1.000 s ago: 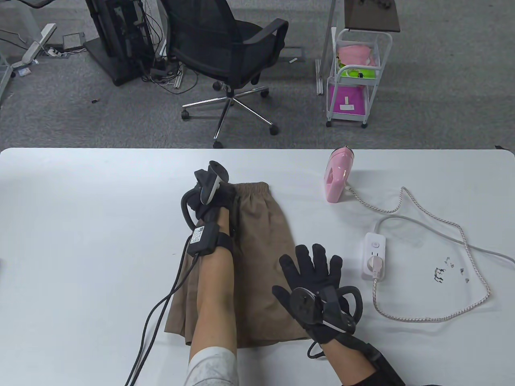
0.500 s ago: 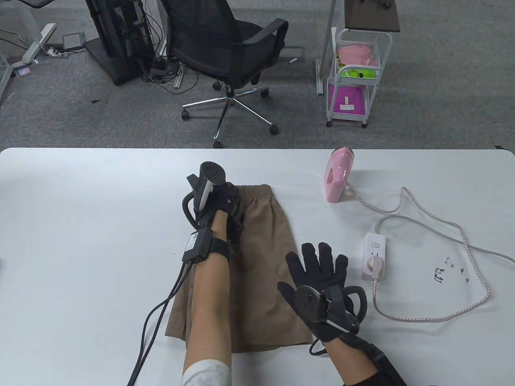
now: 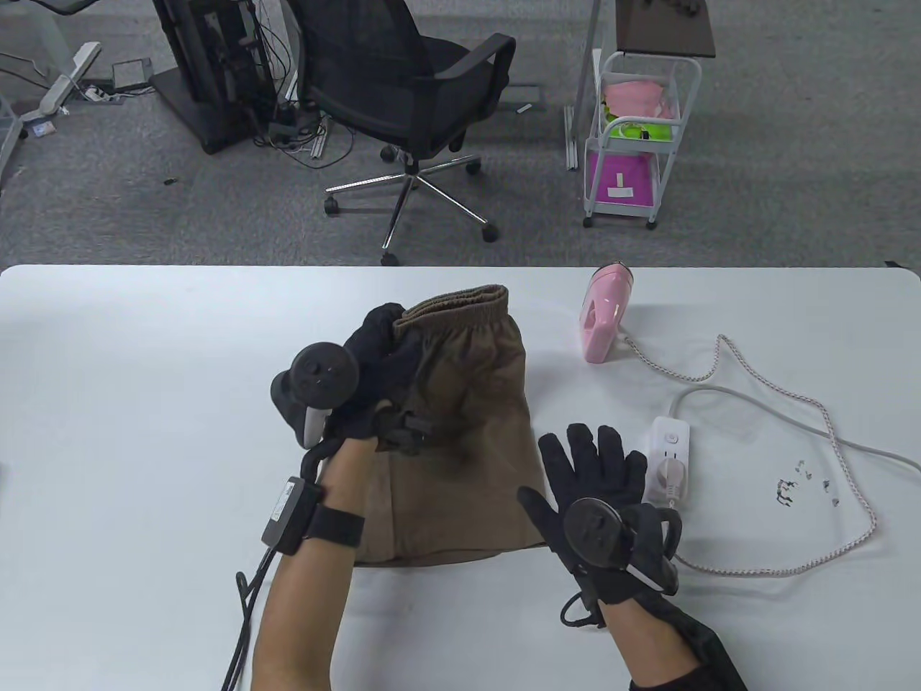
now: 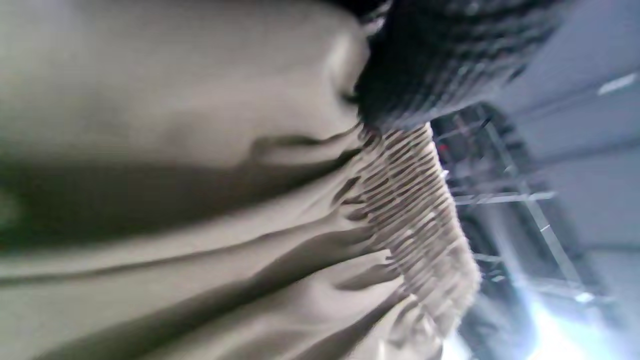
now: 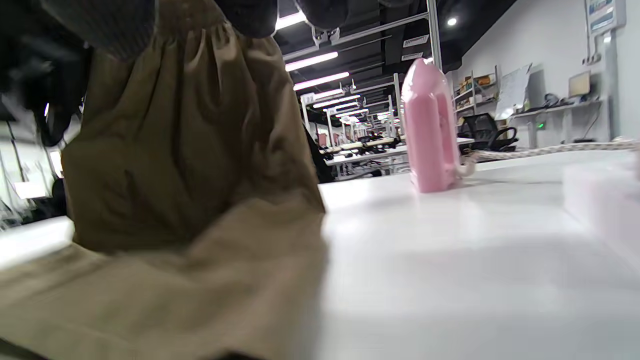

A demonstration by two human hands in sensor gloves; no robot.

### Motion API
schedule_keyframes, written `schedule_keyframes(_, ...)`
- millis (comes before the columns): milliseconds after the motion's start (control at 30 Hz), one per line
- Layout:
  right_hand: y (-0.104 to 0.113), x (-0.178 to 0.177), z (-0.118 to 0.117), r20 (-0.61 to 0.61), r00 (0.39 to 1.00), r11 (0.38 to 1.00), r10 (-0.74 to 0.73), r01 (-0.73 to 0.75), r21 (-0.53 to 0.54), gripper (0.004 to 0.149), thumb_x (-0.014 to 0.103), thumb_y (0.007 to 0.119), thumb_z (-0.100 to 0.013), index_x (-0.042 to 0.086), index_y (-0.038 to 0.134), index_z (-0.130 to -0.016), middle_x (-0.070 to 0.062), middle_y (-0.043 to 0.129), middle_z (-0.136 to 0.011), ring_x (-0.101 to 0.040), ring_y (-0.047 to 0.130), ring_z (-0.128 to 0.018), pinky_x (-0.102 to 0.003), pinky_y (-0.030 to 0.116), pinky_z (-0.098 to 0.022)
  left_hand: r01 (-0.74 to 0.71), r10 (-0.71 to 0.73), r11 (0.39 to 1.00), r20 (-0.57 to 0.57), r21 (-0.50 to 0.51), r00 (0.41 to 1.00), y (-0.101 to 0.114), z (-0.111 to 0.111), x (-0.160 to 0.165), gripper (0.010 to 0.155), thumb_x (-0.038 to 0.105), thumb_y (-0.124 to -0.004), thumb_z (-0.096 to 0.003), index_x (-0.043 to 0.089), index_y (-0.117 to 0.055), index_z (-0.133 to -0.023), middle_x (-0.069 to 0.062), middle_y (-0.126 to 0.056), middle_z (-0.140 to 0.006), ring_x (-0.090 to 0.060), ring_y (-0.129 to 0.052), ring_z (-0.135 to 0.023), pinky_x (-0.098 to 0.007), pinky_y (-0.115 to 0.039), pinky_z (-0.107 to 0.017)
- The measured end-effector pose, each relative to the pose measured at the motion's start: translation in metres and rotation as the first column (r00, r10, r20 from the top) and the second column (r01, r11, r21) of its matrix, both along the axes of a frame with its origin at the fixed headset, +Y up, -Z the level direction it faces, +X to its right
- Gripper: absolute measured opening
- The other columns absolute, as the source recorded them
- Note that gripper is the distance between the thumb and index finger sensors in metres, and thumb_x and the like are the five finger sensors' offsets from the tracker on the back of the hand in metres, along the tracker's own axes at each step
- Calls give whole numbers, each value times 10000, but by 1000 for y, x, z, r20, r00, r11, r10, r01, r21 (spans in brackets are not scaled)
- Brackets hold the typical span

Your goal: Iron shorts with electric iron on table

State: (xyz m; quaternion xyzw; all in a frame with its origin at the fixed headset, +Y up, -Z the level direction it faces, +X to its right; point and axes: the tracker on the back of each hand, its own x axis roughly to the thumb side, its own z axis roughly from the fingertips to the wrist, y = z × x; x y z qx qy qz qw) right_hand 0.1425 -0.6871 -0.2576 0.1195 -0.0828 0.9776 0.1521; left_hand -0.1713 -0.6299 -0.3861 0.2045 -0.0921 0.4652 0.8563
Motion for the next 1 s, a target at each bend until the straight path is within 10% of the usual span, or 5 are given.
schedule_keyframes(333, 68, 9, -34, -70, 904, 906, -421, 417, -74, 606, 448, 659, -651, 258, 432, -1180, -177, 424, -1180, -516, 430, -1078, -739, 422, -702, -154, 141, 987, 216, 42, 966, 0, 69, -21, 517, 402, -828, -513, 234, -659, -972, 54, -917, -810, -296, -920, -860, -634, -693, -669)
schedule_keyframes(667, 67, -69, -74, -352, 591, 671, -726, 501, -546, 688, 436, 714, -632, 281, 343, -1190, -197, 352, -1185, -375, 765, -941, -700, 532, -706, -96, 92, 995, 394, -10, 915, -12, 70, -8, 505, 381, -816, -528, 279, -649, -994, 57, -899, -877, -305, -879, -912, -642, -675, -687)
schedule_keyframes(767, 64, -79, -81, -389, 606, 693, -694, 416, -589, 731, 448, 746, -606, 331, 322, -1190, -197, 309, -1197, -358, 733, -943, -713, 511, -712, -126, 138, 990, 464, -56, 875, -13, 65, -8, 490, 358, -815, -525, 278, -688, -991, 56, -919, -898, -307, -883, -918, -660, -657, -697)
schedule_keyframes(867, 61, -83, -85, -388, 660, 718, -644, 345, -605, 825, 480, 788, -557, 367, 276, -1194, -188, 46, -1176, -506, 229, -1044, -781, 197, -689, -100, 131, 991, 488, -88, 863, -16, 61, -13, 475, 360, -863, -502, 227, -763, -947, 53, -978, -863, -323, -894, -927, -676, -650, -697)
schedule_keyframes(1000, 56, -84, -87, -408, 688, 762, -600, 337, -553, 785, 475, 834, -525, 312, 436, -1182, -188, 206, -1200, -526, 266, -1071, -789, 261, -689, -23, 68, 995, 478, -99, 875, -19, 58, -15, 441, 385, -885, -486, 224, -810, -889, 49, -1012, -821, -326, -933, -893, -645, -690, -676)
